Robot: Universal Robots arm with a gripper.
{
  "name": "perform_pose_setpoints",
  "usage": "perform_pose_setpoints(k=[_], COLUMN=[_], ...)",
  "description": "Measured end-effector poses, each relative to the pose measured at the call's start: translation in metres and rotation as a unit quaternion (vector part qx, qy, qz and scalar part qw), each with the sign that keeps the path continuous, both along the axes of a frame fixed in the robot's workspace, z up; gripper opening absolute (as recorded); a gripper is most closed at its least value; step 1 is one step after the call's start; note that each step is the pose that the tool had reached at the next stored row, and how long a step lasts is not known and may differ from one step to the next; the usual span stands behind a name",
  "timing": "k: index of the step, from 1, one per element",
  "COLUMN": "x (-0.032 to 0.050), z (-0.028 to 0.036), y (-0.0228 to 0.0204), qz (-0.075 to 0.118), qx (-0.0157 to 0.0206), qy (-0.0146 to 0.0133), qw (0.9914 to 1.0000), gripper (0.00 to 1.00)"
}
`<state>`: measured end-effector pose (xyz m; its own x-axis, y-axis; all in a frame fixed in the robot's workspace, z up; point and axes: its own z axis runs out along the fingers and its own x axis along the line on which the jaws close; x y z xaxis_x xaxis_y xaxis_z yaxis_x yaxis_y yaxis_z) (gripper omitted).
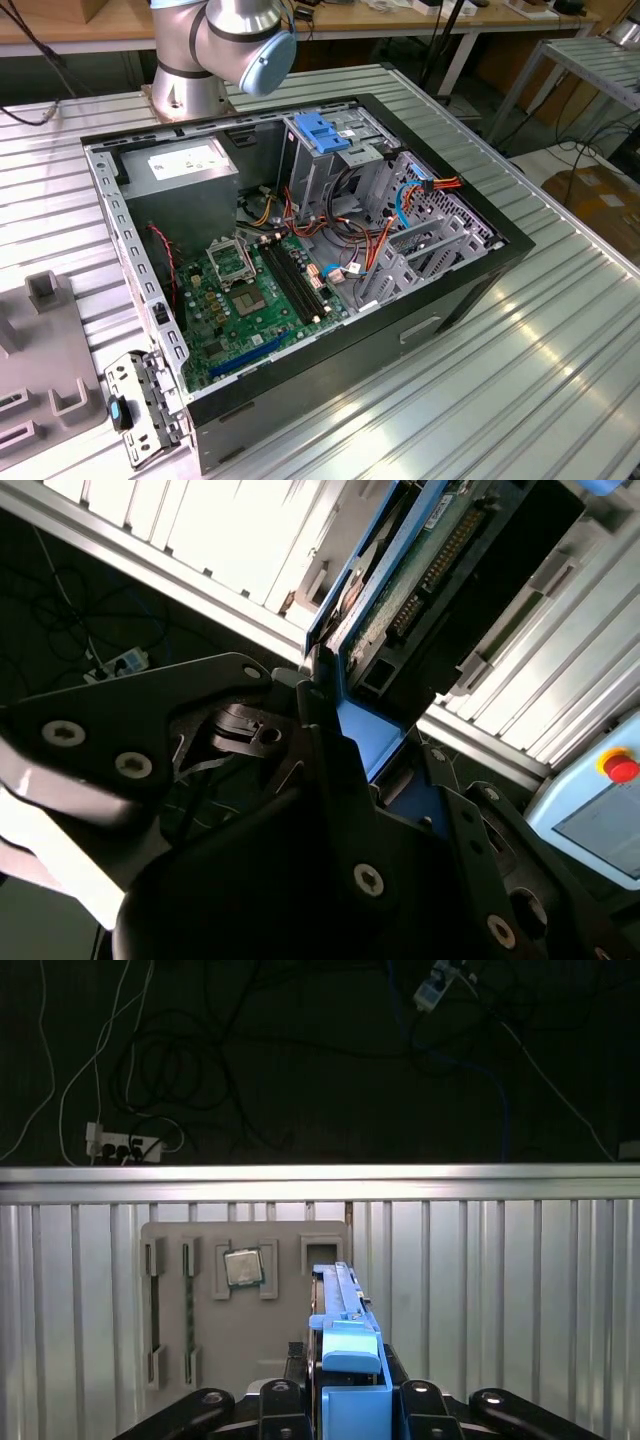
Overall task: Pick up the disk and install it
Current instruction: 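Pick up the disk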
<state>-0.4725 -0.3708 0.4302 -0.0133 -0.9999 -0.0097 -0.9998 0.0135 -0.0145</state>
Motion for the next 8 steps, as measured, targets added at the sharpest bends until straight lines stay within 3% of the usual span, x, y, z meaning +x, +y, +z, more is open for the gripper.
perform_pose_setpoints(k=[8], x=[0.0000], z=[0.0119], y=[0.0000], qz=[0.000], qx=[0.0000], qy=[0.0000], qw=[1.00000], gripper=[0.37])
